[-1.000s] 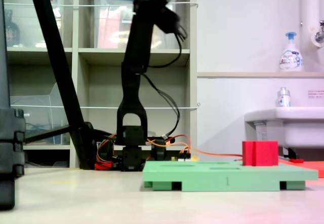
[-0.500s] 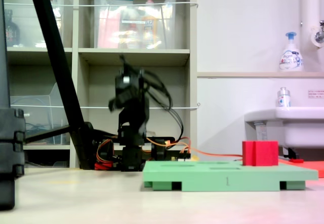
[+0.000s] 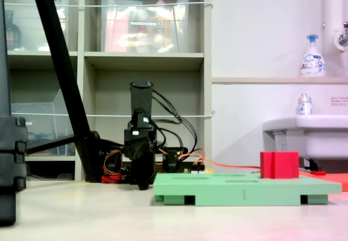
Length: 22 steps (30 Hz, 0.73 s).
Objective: Put the cross columnar block into the corresponding hole
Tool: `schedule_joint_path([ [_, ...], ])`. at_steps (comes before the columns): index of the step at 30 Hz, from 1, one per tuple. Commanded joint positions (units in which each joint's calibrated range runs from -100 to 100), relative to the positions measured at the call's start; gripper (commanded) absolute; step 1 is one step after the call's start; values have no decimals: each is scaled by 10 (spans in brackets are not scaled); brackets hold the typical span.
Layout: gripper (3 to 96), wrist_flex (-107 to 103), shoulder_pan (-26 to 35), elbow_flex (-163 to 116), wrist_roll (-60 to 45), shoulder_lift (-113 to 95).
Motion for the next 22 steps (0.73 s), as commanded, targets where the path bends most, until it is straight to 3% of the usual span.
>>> schedule_joint_path([
  [1,505,-64,0,-6,-8,-5],
  [22,501,-58,-2,-6,-9,-5],
])
